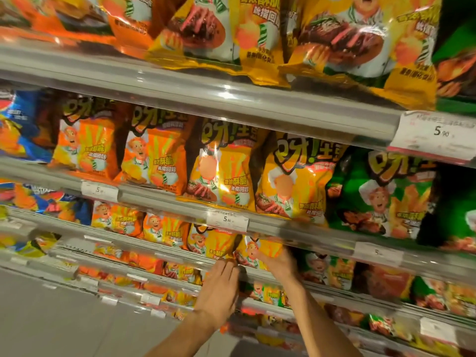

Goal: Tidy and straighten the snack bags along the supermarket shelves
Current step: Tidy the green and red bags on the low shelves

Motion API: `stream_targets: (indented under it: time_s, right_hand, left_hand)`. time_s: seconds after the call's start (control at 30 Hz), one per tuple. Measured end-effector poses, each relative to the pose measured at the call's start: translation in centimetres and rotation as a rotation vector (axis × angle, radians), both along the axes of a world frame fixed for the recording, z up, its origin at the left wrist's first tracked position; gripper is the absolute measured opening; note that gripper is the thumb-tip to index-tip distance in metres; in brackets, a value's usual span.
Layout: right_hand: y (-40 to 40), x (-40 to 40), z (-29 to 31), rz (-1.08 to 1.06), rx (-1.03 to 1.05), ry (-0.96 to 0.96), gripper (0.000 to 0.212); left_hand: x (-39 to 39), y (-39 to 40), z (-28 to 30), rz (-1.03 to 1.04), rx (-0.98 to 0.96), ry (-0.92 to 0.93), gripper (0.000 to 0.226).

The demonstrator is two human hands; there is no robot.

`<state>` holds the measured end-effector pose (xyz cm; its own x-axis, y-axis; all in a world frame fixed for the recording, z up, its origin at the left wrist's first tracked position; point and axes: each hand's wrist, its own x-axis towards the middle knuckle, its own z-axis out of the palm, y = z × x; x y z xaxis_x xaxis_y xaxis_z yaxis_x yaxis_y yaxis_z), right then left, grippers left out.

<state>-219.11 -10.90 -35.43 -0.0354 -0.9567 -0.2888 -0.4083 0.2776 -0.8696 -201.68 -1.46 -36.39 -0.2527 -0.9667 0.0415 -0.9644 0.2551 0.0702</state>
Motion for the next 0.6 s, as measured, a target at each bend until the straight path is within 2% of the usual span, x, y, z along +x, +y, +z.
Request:
stream_targets:
  time_s: [0.1,0.23,0.37,0.43,0.57,0.6]
  right_hand:
    - [0.2,-0.3,-0.2,0.003,-0.01,0.042,0.035]
    - [1.3,-1.2,-0.2,0.021,-0.01,0.114,0.067]
    - [3.1,-3.0,0.1,0.019,-0.06,0.132,0.067]
    - [4.4,-4.6,0.3,0.002,-0.092,0.056,0.062]
    - [6.2,-10.3,0.2,-0.09,-0.167,-0.102,0.02]
    - [6.5,-12.3,0.2,-0.119,-0.177,-0.128,0.016]
  left_hand:
    - [-0.4,0.2,0.0,0.011,-0.051,0.008,0.041]
    - [-1.8,0.3,-0.2,0.096,-0.112,0.002,0.042]
    - [-3.9,0.5,-0.2,0.228,-0.087,0.012,0.044]
    - [-5.4,0.7,-0.5,0.242,-0.078,0.039,0.043]
    - [-11.0,1.2,-1.3,0.102,-0.113,0.211,0.035]
    - [-13.1,1.2,-1.3,0.08,-0.117,0.275,0.033]
